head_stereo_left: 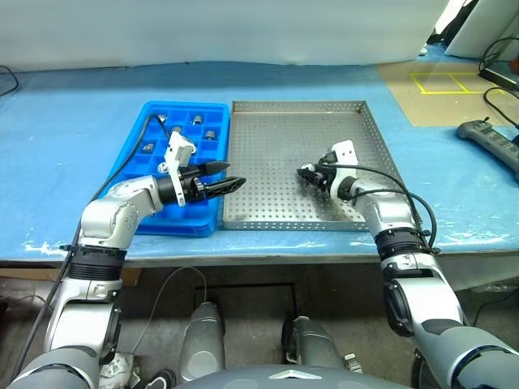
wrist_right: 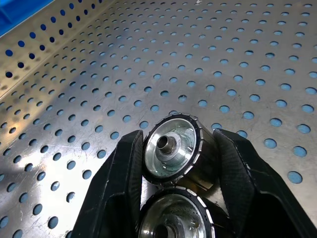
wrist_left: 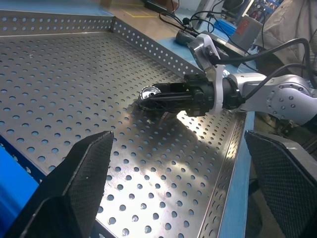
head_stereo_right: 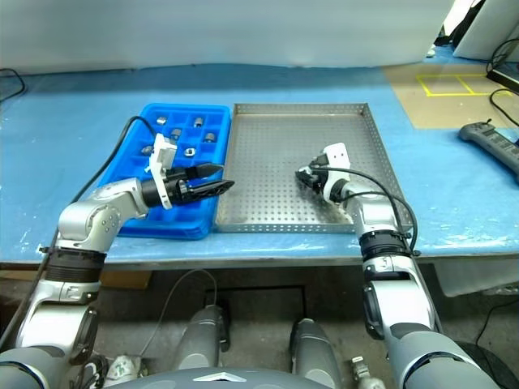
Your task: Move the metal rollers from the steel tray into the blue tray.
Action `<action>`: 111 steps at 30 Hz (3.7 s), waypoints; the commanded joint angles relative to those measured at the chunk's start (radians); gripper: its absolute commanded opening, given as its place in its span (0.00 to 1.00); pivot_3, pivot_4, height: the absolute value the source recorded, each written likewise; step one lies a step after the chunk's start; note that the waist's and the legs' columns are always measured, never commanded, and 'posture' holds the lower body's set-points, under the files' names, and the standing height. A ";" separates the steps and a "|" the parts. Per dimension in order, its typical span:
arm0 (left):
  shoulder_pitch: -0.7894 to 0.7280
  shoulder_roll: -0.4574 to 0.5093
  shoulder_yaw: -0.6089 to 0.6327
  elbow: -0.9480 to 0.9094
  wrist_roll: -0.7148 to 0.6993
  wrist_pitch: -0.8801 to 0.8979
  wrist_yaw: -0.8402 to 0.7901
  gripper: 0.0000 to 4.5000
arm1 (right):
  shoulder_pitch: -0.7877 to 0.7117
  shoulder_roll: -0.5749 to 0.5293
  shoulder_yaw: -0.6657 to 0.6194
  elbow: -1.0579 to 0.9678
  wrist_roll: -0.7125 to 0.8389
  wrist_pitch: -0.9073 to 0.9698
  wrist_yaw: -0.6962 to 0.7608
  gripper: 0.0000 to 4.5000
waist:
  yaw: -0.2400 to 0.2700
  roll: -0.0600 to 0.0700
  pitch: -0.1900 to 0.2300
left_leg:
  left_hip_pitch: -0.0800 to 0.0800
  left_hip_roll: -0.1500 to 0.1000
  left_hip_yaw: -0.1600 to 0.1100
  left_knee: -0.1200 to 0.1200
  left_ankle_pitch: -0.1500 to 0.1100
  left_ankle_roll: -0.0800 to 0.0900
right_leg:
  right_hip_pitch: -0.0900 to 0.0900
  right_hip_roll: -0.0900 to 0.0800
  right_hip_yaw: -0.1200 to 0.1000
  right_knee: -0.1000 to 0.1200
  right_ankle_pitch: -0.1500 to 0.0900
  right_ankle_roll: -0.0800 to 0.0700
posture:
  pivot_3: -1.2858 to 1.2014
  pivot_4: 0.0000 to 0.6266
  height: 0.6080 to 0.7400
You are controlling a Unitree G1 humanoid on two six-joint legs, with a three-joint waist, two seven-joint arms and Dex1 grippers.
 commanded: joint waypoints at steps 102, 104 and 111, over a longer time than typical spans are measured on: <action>-0.277 -0.378 0.127 0.232 -0.176 0.219 0.226 0.80 | -0.022 0.172 -0.256 -0.554 0.831 0.555 -0.359 0.39 | 0.000 0.001 0.001 | -0.002 -0.001 0.001 -0.007 0.003 -0.004 | -0.003 -0.001 -0.001 -0.003 0.004 0.007 | 0.46 0.24 1.00; -0.278 -0.379 0.137 0.233 -0.186 0.224 0.225 0.80 | -0.021 0.172 -0.256 -0.554 0.828 0.555 -0.357 0.39 | 0.000 0.001 0.001 | -0.002 -0.002 0.001 -0.007 0.003 -0.004 | -0.003 -0.001 -0.001 -0.003 0.004 0.007 | 0.46 0.24 1.00; -0.281 -0.397 0.131 0.263 -0.160 0.217 0.259 0.80 | -0.016 0.170 -0.252 -0.553 0.812 0.553 -0.357 0.39 | 0.001 0.001 0.001 | -0.002 -0.002 0.001 -0.007 0.003 -0.004 | -0.003 -0.001 0.000 -0.003 0.004 0.007 | 0.46 0.24 1.00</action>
